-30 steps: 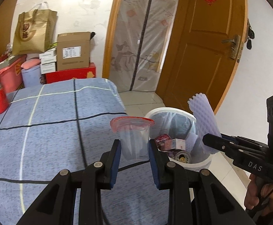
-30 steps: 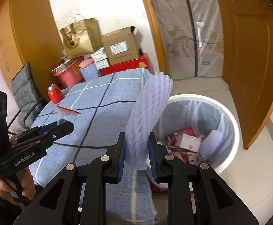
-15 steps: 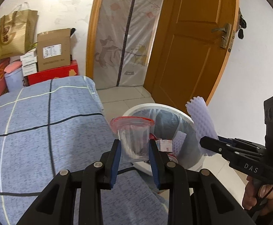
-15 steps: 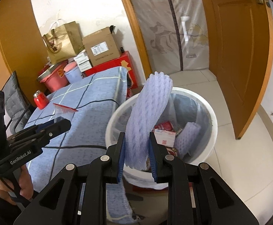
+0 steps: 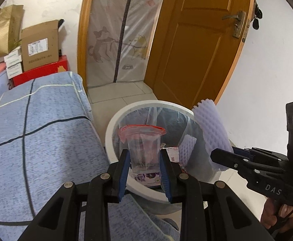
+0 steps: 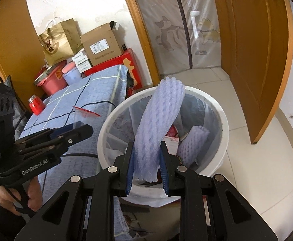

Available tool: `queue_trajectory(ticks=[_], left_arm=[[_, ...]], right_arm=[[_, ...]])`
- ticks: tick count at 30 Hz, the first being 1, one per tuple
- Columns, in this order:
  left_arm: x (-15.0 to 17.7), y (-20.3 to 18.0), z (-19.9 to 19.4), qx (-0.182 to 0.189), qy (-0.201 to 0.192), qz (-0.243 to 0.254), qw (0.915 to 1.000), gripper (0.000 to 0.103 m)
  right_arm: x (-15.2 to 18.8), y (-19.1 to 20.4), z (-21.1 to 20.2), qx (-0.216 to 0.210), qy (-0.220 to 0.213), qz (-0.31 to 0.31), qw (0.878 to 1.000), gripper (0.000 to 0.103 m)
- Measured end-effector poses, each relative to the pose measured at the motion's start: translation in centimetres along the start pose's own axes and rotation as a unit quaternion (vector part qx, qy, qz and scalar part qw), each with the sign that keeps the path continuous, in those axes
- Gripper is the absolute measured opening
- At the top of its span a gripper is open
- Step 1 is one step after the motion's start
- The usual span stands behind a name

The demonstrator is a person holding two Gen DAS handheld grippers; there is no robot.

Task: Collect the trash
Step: 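Open both grippers to drop the cup and foam sleeve into the wastebasket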

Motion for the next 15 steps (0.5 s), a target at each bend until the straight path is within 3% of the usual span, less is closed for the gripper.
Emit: queue_trajectory(ticks=[8, 12, 15], left_arm=[[0.2, -0.6, 2.2, 0.015, 0.018, 0.008, 0.9997, 0.031], [0.4, -0.4, 3.0, 0.017, 0.027, 0.002, 0.9995, 0.040], [0.6, -0.1, 2.9, 0.019, 0.026, -0.004, 0.9995, 0.040]], right_arm=[[0.1, -0.3, 0.8, 0.001, 0.010, 0.004, 1.000, 0.024], [0.2, -0.1, 1.3, -0.001, 0.016, 0.005, 1.000, 0.024], [0.2, 0.1, 1.7, -0.004, 0.020, 0.003, 1.000, 0.024]])
Point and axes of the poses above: each gripper's, at about its wrist camera, not at the fingertips, and z roughly the way its jaws point, y to its left, x to its underside, the point moved 2 cm from there along z, roughly the way its jaws point, and after that the axes turned 4 degrees about -x, right-handed, at the moved point
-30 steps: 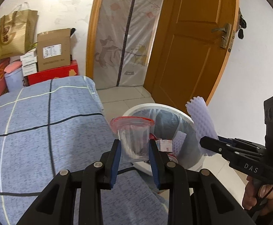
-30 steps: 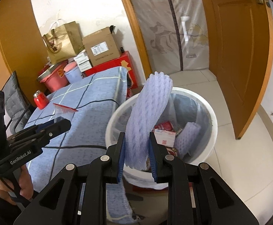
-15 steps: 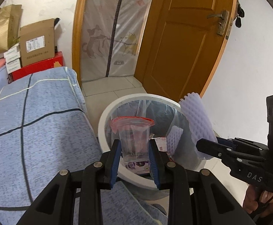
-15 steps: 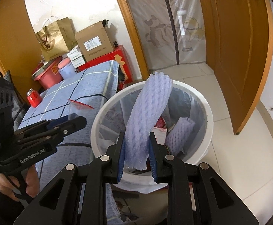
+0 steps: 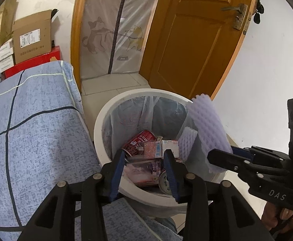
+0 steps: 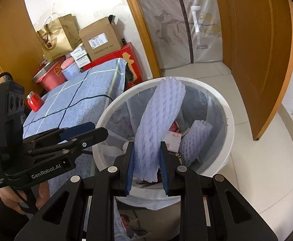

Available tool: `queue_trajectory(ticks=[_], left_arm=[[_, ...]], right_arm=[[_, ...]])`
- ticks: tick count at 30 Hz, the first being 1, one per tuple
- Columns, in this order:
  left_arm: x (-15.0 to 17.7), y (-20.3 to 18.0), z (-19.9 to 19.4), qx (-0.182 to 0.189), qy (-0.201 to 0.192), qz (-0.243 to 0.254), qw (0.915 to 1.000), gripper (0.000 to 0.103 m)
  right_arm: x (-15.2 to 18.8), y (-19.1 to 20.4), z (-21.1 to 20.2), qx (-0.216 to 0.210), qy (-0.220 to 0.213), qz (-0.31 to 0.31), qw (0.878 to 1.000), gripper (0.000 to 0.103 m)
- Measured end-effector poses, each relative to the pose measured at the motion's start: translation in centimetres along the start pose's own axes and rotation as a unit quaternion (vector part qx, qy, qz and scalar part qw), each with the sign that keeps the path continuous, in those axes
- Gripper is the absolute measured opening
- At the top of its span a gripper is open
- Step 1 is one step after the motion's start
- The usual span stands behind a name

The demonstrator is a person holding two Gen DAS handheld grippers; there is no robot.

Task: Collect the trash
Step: 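Open both grippers to drop the cup and foam sleeve into the wastebasket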

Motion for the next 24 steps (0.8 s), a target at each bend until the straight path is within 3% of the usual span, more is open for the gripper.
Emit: queue_trajectory(ticks=[8, 12, 13, 24], left_arm=[[0.0, 2.1, -1.7, -0.010, -0.014, -0.026, 0.9995, 0.040], [-0.2, 2.9, -2.4, -0.015, -0.022, -0.035, 0.9991, 0.040], [-0.3, 3.0, -2.5, -0.015, -0.023, -0.035, 0.9990, 0.040], [0.2, 2.7, -4.1, -0.014, -0.034, -0.032, 0.9988, 0.040]], right_arm=[[-0.1, 1.5, 1.6, -0.012, 0.018, -0.026, 0.999, 0.026], [-0.2, 2.2, 1.9, -0.011, 0.014, -0.038, 0.999, 0.048], [-0.2, 2.1, 1.9, -0.012, 0.013, -0.038, 0.999, 0.049], [0.0, 2.0, 0.6, -0.003, 0.005, -0.031, 1.000, 0.049]])
Point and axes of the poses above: each gripper's, at about its wrist camera, not at the fingertips, and z roughly the way its jaws point, y to its left, x to its underside, the point moved 2 cm from there along z, roughly the way its jaws point, and after that the axes turned 4 degrees about -x, right-handed, at the moved point
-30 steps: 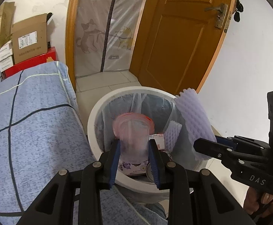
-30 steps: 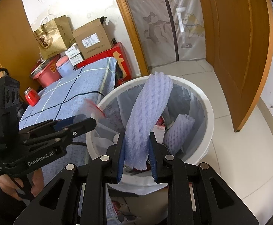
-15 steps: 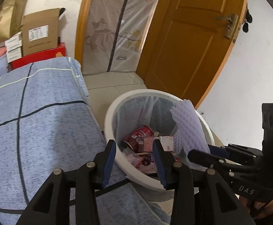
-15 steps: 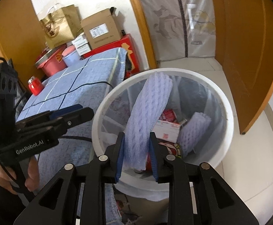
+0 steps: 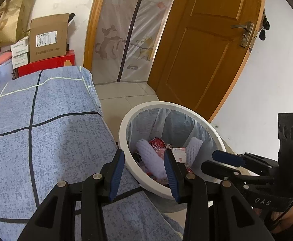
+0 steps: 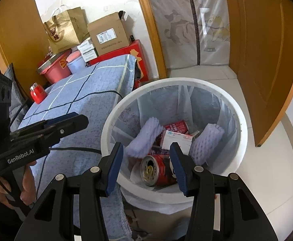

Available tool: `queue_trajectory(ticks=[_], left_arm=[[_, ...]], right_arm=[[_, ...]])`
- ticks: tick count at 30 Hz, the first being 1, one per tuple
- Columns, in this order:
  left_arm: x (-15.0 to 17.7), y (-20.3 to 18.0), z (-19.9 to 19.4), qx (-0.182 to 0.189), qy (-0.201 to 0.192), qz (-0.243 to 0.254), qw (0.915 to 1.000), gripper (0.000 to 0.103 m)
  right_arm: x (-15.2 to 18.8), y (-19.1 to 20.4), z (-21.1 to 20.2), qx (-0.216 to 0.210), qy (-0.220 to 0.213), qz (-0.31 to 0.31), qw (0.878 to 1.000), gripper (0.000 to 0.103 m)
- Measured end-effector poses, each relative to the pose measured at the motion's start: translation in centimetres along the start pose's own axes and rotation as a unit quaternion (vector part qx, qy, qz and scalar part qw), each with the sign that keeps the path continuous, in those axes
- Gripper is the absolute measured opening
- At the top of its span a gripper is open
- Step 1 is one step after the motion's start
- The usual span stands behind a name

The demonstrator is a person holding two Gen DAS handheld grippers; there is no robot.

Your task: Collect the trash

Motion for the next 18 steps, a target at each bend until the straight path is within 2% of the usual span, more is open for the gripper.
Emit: queue_trajectory(ticks=[18], left_arm=[[2.6, -0.9, -8.4, -0.033, -0.044, 0.006, 0.9985, 0.040]], right_arm=[[2.0, 3.8, -6.8, 0.004, -0.052, -0.028, 0.998, 0.049]])
Point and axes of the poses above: each gripper's, at about its wrist camera, not at the fingertips, and z roughly the way its jaws point, y to its left, x to its underside, the point moved 2 cm from there along z, roughly the way its jaws point, and after that the axes turned 4 degrees about -x, right-handed, at the moved point
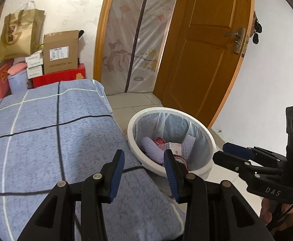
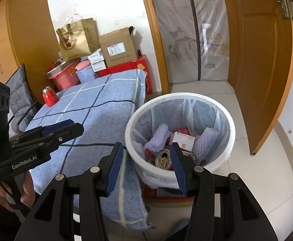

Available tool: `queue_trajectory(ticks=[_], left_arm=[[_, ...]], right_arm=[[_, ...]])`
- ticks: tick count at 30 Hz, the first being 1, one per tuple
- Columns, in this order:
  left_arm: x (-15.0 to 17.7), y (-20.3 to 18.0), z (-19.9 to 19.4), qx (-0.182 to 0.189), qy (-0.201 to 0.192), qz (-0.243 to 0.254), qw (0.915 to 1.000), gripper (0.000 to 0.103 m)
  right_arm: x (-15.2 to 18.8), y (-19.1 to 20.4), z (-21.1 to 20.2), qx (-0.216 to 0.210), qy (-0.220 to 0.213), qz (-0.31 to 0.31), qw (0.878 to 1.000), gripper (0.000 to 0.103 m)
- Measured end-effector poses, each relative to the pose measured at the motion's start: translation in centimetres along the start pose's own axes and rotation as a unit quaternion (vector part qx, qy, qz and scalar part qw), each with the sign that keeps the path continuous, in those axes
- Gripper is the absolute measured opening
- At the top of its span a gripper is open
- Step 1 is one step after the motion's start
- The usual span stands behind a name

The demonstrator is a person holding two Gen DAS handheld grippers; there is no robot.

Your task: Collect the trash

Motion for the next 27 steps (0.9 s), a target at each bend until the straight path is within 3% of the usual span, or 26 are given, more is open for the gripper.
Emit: queue_trajectory(ticks=[12, 27], left_arm=[[2.5, 0.1, -4.8, -0.036, -0.018, -0.005, 0.9992, 0.040], [5.4, 0.9, -7.8, -0.069, -0.021, -0.023, 0.9971, 0.040]], right_arm=[[2.2, 1.8, -3.9, 0.005, -0.024, -0.015, 1.000, 0.049], [3.9, 3.3, -6.4, 0.002, -0.043, -0.035, 0.998, 0.049]])
Point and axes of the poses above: each gripper's, at about its wrist camera, not at the fingertips, and z roughly the way its jaws point, y to its left, x to its underside, the point moved 2 cm from there along z, roughly the way its jaws point, and after that the axes turned 4 degrees about -x, right-handed, at the moved point
